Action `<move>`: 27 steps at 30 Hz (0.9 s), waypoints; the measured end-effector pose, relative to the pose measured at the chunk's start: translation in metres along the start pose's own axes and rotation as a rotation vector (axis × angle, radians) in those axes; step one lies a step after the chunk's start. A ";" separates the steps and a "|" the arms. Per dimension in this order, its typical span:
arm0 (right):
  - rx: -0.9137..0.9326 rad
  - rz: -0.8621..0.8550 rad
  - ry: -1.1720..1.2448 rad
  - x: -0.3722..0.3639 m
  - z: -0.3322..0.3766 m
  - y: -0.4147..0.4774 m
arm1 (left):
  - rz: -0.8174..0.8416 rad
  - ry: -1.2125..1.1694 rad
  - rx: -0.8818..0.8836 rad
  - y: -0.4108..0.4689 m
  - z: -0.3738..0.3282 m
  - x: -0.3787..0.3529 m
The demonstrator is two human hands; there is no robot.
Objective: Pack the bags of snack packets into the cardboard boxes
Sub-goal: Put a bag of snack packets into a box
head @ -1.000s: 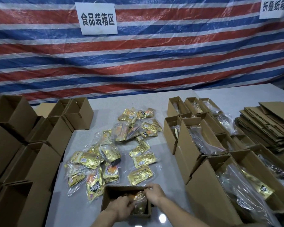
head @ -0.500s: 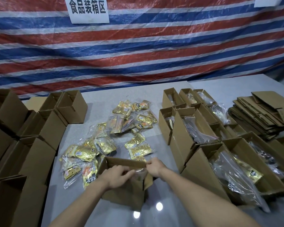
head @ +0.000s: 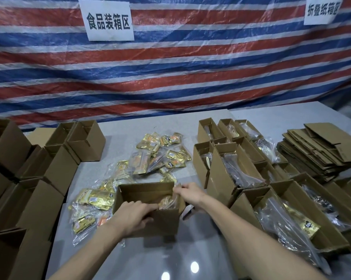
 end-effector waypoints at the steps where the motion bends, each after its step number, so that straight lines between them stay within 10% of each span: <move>1: -0.030 0.060 0.046 -0.005 -0.001 -0.006 | -0.002 -0.011 0.006 0.000 -0.001 0.004; 27: 0.025 0.063 0.147 0.033 0.094 -0.064 | 0.109 -0.603 0.249 0.010 0.012 0.120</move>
Point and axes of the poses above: each hand's wrist, its own y-axis towards the middle knuckle, its own x-axis out of the back of the hand, z = x × y, the point moved 6 cm from there along y, towards the middle knuckle, and after that the axes turned 5 degrees about -z, right-handed, at the moved point
